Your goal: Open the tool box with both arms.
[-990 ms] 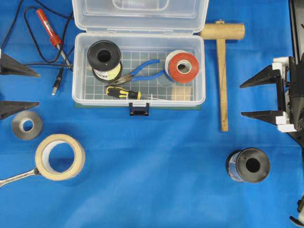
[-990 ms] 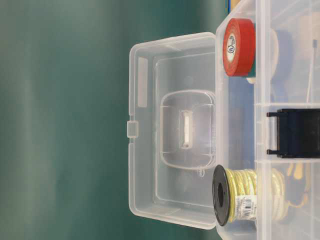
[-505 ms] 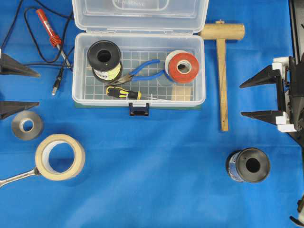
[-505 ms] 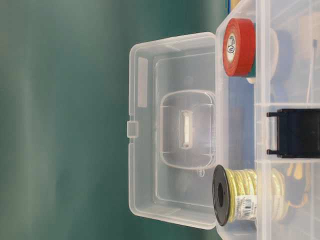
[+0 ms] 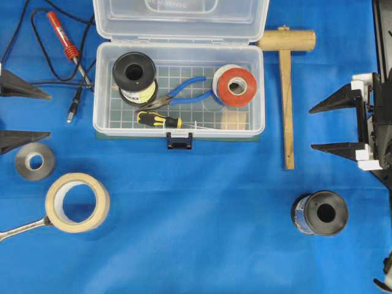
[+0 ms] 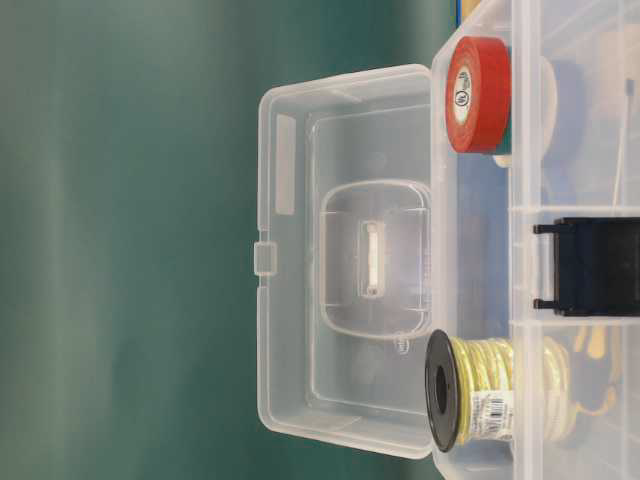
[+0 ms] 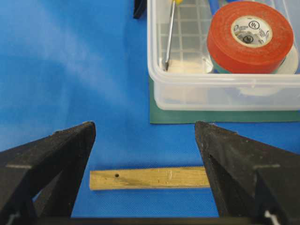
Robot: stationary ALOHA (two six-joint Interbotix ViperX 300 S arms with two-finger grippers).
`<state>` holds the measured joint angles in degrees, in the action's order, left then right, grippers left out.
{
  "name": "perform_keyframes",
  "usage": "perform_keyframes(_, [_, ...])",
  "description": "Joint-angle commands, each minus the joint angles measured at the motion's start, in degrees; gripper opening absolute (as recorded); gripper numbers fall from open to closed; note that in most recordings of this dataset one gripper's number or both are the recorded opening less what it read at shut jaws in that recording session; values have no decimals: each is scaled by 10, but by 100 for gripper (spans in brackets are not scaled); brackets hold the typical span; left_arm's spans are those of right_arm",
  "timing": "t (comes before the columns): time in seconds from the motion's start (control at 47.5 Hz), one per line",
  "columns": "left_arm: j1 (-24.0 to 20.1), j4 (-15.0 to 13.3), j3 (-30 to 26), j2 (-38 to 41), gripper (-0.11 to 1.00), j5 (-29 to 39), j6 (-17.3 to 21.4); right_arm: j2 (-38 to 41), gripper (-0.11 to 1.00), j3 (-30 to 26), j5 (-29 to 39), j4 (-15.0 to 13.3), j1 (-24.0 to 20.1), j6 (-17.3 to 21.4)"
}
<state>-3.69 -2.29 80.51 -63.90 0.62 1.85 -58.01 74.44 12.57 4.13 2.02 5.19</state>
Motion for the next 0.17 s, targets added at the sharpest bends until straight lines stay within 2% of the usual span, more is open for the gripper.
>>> perform_keyframes(0.0, [2,1,-5,3,86,-5,-1,4,85,-8,-5,-2,-1,1])
perform_keyframes(0.147, [2,1,-5,3,86,-5,-1,4,85,-8,-4,-3,-1,1])
